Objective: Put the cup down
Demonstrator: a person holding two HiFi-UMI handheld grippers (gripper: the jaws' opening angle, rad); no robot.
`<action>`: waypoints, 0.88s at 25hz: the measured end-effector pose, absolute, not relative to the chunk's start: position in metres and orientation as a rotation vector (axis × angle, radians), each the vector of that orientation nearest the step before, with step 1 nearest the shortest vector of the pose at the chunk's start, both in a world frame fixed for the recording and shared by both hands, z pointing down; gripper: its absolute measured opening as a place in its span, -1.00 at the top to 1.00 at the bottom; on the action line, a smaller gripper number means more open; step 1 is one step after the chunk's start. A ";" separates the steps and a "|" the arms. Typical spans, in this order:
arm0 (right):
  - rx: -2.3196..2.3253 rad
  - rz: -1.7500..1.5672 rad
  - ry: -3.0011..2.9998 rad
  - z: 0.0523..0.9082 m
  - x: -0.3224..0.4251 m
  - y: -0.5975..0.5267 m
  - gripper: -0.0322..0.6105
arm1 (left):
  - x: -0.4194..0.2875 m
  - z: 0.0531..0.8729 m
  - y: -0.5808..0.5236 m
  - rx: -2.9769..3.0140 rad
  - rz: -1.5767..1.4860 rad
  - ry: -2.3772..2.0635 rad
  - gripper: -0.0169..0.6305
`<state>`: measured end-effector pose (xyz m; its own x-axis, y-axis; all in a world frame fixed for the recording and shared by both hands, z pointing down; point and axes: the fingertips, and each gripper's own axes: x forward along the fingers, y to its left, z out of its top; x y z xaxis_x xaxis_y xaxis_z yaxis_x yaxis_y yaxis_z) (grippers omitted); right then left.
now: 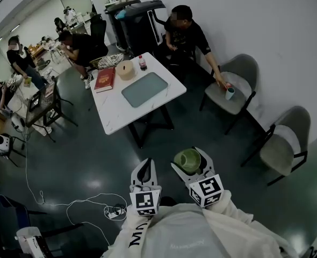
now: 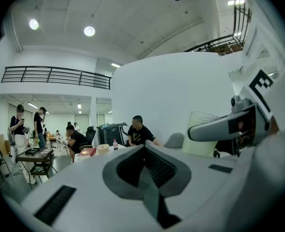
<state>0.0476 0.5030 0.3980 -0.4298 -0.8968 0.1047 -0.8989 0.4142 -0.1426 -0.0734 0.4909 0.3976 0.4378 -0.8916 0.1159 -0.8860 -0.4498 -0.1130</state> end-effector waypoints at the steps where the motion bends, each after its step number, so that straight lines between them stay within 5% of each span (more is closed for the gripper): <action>1: 1.666 0.280 -2.635 0.399 0.050 0.501 -0.32 | -0.071 0.398 0.489 -2.632 -0.246 1.629 0.91; 22: 1.675 0.285 -2.607 0.419 0.065 0.371 -0.32 | -0.055 0.416 0.355 -2.653 -0.241 1.595 0.91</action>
<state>0.0645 0.3714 0.4188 -0.4201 -0.8991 0.1232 -0.9045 0.4038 -0.1373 -0.0547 0.3546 0.4162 0.4603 -0.8805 0.1137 -0.8747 -0.4717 -0.1115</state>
